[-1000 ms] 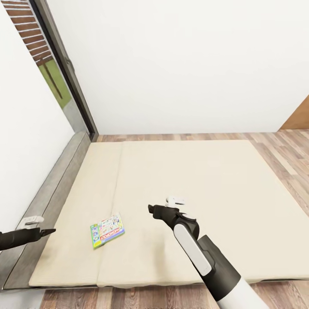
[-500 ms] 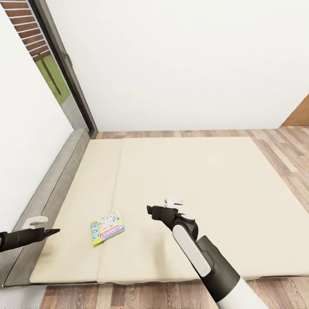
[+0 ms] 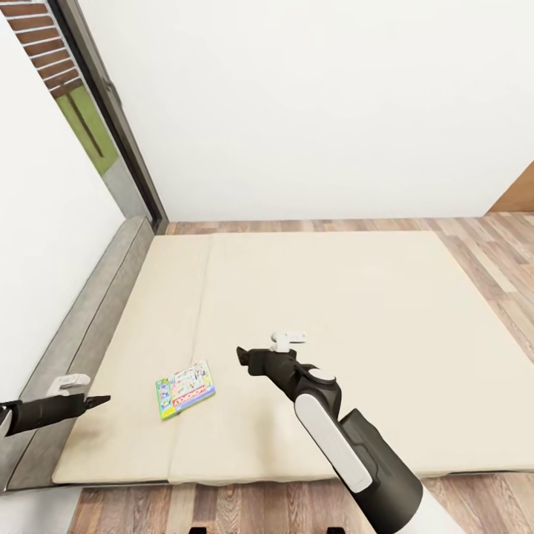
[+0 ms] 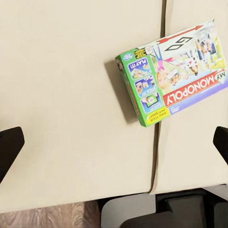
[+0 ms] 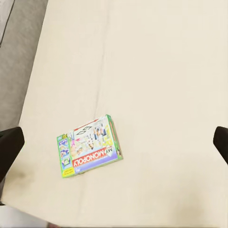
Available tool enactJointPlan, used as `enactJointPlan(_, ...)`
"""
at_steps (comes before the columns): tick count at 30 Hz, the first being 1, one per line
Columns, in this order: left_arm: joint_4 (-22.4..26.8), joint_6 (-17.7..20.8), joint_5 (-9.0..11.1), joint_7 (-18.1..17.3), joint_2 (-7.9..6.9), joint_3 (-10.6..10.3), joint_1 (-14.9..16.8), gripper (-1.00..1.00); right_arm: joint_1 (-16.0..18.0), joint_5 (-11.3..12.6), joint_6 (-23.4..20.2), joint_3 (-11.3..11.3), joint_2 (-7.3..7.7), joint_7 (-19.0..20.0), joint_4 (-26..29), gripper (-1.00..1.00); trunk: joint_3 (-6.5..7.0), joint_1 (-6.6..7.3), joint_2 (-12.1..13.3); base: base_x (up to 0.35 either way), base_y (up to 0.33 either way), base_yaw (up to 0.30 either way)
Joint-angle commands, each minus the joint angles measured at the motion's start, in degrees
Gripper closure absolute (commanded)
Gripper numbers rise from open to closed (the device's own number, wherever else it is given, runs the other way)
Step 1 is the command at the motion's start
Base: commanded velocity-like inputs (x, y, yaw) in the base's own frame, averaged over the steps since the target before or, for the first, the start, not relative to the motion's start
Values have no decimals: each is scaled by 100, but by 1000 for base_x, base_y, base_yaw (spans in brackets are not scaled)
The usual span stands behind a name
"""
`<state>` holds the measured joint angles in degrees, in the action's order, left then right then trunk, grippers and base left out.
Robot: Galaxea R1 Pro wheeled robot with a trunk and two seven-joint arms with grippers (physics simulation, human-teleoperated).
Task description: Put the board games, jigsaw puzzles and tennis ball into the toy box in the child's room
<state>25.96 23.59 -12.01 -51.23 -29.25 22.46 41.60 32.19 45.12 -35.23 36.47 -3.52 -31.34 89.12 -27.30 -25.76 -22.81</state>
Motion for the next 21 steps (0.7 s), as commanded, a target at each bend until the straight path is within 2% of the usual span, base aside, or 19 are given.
enactJointPlan(1, 5, 50, -47, -41, 8, 48, 6, -100, 6, 53, -23, 8, -5, -59, 15, -100, -18, -3, -10, 0, 0, 0)
enactJointPlan(21, 5, 50, -47, -57, 16, 39, 6, -100, 6, 57, -16, 34, -33, -57, 44, -100, -51, -3, -10, 0, 0, 0)
